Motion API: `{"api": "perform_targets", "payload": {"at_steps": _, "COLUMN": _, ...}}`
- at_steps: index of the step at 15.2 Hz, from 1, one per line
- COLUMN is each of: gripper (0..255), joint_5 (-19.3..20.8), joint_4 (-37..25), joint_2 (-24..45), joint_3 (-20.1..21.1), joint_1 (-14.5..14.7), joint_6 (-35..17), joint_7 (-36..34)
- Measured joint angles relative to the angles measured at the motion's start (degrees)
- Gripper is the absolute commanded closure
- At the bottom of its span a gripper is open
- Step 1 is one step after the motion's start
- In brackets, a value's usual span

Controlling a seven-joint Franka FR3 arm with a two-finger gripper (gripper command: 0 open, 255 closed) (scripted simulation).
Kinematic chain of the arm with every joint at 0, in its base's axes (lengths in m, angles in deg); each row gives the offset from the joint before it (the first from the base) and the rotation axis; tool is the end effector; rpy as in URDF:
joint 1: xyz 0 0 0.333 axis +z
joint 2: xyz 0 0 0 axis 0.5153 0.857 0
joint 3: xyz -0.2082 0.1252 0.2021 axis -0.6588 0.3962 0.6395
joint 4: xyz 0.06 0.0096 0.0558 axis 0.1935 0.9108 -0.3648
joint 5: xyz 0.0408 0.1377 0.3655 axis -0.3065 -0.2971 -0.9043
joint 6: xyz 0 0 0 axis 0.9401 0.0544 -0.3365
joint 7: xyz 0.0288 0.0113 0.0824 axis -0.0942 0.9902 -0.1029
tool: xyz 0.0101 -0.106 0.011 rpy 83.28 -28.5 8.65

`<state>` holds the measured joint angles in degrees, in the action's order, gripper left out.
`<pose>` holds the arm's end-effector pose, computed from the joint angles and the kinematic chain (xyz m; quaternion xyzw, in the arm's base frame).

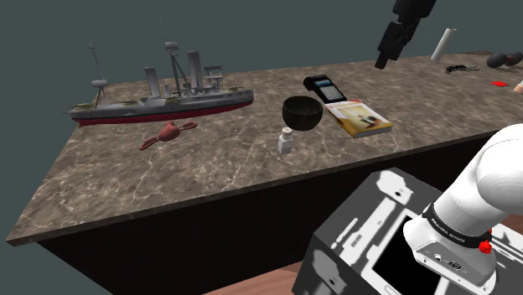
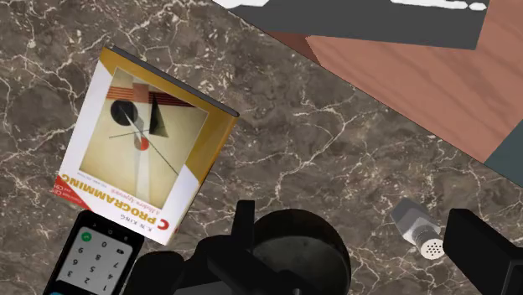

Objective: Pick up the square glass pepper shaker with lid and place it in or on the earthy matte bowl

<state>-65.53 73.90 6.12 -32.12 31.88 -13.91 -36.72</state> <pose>0.3179 -0.0291 0.5970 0.9991 0.0264 0.0322 0.0113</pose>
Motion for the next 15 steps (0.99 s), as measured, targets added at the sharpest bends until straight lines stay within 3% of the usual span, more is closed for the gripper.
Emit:
{"api": "perform_targets", "payload": {"at_steps": 6, "gripper": 0, "joint_5": -1.57, "joint_4": 3.18, "joint_2": 3.26, "joint_3": 2.94, "joint_1": 1.16, "joint_6": -6.18, "joint_7": -3.67}}
{"api": "perform_targets", "payload": {"at_steps": 15, "gripper": 0, "joint_5": -3.62, "joint_4": 4.22, "joint_2": 16.76, "joint_3": 9.34, "joint_1": 3.33, "joint_6": -20.38, "joint_7": -11.73}}
